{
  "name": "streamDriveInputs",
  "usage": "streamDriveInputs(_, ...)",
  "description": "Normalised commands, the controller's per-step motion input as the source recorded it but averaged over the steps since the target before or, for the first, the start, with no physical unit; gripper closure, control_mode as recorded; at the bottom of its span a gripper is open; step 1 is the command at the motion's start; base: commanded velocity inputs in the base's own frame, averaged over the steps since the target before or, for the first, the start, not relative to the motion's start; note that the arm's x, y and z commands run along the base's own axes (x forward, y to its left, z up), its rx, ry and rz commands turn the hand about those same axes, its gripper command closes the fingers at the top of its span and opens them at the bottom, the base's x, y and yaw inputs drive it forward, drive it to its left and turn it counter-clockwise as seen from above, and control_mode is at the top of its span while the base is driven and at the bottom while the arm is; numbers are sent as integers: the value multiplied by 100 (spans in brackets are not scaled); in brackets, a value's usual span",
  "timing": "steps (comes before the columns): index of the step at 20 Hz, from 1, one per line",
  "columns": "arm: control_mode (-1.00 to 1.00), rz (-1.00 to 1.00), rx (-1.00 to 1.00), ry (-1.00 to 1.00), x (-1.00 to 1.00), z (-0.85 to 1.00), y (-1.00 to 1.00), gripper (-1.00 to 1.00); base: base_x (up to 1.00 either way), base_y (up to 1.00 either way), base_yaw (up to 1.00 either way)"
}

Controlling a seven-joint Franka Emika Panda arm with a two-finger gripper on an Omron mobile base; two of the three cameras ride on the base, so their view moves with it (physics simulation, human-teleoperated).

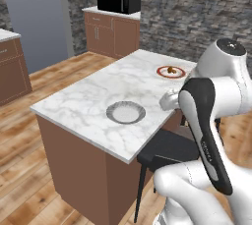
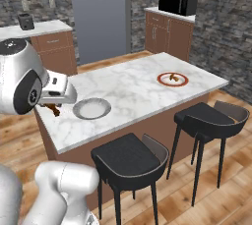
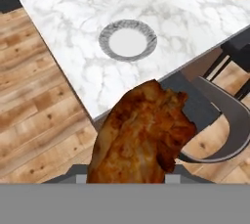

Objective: Transport the chicken drumstick and mushroom to the fridge. Place the chicken drumstick on the rack containing meat and place the mushroom on the rack containing the vegetable, ensuring meats and vegetables are on different racks.

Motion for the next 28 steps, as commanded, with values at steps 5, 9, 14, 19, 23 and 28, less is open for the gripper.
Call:
streamDriveInputs(5, 100, 0, 0, -2, -52, 17, 0, 100, -39, -1, 0)
streamDriveInputs(9, 100, 0, 0, 0, 0, 0, 0, 100, -100, -19, 0)
streamDriveInputs(14, 100, 0, 0, 0, 0, 0, 0, 100, -35, -49, 31)
streamDriveInputs(19, 100, 0, 0, 0, 0, 0, 0, 100, 4, -2, 99)
streamDriveInputs(23, 100, 0, 0, 0, 0, 0, 0, 100, 0, 0, 100)
streamDriveInputs(28, 100, 0, 0, 0, 0, 0, 0, 100, 0, 0, 100)
